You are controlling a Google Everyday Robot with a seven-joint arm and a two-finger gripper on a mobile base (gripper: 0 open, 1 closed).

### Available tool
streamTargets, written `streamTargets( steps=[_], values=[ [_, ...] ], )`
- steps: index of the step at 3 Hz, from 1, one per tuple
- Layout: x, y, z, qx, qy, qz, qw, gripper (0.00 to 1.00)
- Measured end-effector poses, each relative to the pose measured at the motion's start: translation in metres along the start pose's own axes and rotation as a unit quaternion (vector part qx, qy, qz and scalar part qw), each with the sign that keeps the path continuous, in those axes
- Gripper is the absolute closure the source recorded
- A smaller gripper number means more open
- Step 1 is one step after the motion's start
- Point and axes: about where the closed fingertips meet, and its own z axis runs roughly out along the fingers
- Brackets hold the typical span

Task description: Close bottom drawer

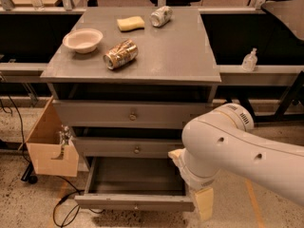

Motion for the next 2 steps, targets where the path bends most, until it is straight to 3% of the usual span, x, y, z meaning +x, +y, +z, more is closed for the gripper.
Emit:
streamTargets(
  steps=[1,2],
  values=[
    [-0.002,-0.002,0.013,-0.001,-0.005,-0.025,0.9997,0.0],
    [-0.001,-0.005,0.06,-0.02,-0.004,-0.102,0.9946,0.0]
  ],
)
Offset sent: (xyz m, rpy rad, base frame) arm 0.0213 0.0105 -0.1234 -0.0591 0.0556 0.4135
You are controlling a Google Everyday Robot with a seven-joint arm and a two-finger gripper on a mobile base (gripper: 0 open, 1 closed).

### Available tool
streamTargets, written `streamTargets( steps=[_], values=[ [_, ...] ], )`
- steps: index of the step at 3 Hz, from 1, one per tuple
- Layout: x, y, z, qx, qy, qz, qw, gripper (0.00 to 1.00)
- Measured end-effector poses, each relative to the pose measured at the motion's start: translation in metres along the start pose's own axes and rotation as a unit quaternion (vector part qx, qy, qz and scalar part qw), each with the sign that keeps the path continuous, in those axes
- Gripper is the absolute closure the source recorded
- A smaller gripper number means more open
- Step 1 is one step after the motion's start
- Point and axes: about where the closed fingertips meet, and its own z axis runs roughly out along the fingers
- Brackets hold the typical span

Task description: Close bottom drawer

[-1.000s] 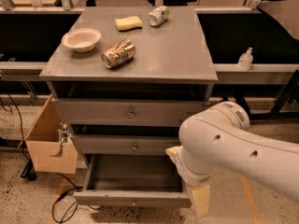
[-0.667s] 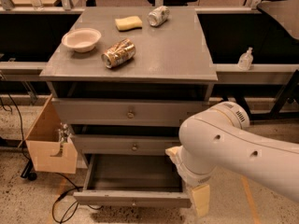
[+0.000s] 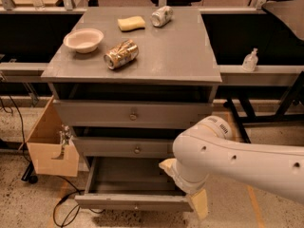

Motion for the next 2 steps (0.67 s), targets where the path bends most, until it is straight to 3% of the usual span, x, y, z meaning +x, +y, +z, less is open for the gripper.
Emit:
streamTargets(
  steps=[1,2],
  values=[
    [0.009,-0.002,0.055,-0.02,0.011,-0.059,0.998,0.0],
    [0.017,-0.003,0.104,-0.024,0.011,-0.093,0.9953,0.0]
  ],
)
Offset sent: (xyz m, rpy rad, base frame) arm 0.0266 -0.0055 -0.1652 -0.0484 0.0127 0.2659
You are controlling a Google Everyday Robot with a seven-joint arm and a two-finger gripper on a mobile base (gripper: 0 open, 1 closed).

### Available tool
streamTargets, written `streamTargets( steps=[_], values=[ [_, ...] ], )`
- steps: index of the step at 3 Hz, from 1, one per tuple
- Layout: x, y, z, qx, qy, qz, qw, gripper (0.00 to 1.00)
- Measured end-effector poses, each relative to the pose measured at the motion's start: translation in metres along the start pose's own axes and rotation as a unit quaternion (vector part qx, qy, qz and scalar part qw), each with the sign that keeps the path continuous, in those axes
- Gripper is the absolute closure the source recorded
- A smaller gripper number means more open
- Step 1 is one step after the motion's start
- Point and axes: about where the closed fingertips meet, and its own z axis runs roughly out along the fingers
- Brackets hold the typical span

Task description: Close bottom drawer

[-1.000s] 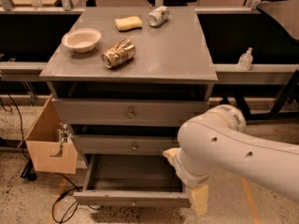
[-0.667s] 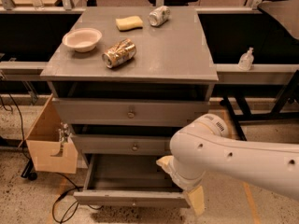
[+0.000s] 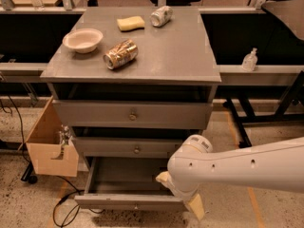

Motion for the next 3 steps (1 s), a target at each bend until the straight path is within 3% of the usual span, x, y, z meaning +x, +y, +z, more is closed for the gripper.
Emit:
streamTargets(
  steps=[1,2,3],
  values=[
    [0.002,-0.002,0.046,0.012,-0.016,-0.017,0.9997,0.0],
    [-0.007,-0.001,0.105,0.006,-0.051,-0.017,0.9985,0.0],
    [-0.007,-0.001,0.105,0.006,-0.051,-0.017,0.9985,0.0]
  ],
)
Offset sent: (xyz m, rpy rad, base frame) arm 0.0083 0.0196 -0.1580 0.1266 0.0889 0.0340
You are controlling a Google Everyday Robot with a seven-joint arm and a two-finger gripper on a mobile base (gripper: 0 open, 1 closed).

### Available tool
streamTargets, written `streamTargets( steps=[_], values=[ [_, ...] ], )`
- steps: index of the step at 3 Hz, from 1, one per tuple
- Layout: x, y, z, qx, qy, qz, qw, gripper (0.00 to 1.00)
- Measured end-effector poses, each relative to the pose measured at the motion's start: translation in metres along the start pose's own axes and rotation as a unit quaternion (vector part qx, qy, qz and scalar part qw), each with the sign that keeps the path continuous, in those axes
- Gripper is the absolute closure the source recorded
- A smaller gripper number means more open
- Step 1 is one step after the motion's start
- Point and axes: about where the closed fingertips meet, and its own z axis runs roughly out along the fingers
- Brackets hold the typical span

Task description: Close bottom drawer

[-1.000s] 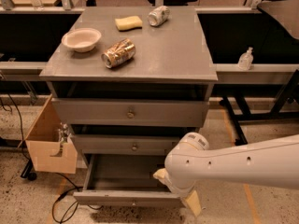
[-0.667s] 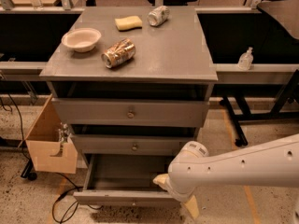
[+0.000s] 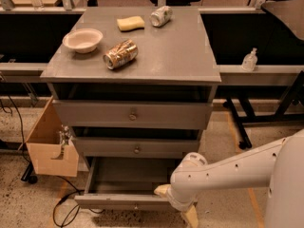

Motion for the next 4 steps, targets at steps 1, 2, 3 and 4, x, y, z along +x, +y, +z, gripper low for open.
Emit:
streamTargets(
  steps=[1,2,3,4],
  values=[
    [0.004,-0.001,0.013,0.001,0.016,-0.028,0.9995,0.0],
    [0.016,-0.002,0.041,-0.008,0.034,-0.083,0.9959,0.0],
    [0.036,-0.004,0.079,-0.004,0.035,-0.128,0.9911,0.0],
    [0.047,-0.007,0.109,0.003,0.027,-0.149,0.9884,0.0]
  ],
)
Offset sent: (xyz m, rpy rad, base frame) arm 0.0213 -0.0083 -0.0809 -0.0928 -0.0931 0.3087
